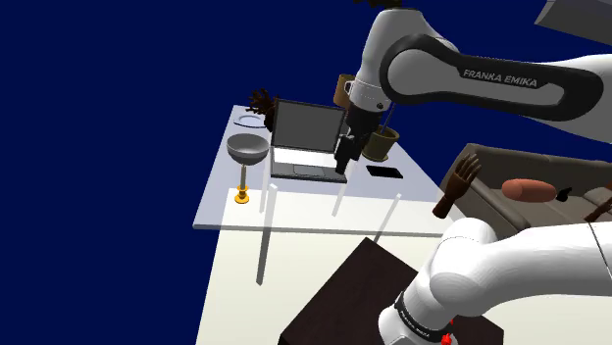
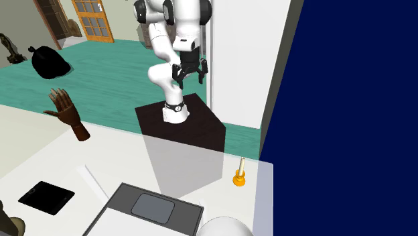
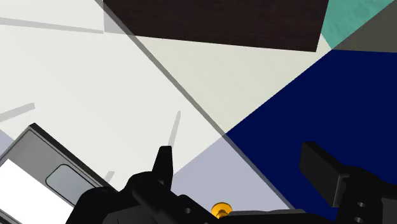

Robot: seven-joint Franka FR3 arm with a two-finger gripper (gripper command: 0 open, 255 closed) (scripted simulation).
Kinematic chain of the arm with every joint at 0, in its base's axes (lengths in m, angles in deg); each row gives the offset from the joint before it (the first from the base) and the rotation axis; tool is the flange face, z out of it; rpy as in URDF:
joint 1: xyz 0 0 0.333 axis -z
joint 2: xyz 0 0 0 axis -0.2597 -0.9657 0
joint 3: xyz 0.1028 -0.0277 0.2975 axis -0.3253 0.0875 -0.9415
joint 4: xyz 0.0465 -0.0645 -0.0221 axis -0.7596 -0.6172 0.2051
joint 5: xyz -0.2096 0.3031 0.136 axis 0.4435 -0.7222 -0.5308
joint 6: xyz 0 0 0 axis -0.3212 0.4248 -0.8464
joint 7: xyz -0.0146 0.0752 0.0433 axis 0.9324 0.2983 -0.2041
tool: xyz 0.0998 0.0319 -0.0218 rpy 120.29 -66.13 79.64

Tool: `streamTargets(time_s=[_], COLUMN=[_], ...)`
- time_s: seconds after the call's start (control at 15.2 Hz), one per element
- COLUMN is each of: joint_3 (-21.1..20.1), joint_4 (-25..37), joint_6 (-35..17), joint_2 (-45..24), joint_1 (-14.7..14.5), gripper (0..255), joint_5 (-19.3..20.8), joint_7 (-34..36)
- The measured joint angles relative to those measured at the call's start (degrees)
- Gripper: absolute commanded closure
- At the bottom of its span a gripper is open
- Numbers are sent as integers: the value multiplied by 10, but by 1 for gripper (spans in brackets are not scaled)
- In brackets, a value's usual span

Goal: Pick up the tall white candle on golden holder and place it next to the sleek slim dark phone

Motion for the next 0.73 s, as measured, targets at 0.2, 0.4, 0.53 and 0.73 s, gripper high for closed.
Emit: streamTargets(time_s=[0.2, 0.4, 0.53, 0.73], joint_3=[-3, -6, -6, -10], joint_4=[7, 23, 46, 72], joint_6=[-20, -60, -89, -128], joint_2=[-27, -82, -132, -197], joint_1=[-2, -4, -4, -6], gripper=[0, 0, 0, 0], joint_5=[-3, -5, -5, -7], joint_7=[3, 4, 2, 5])
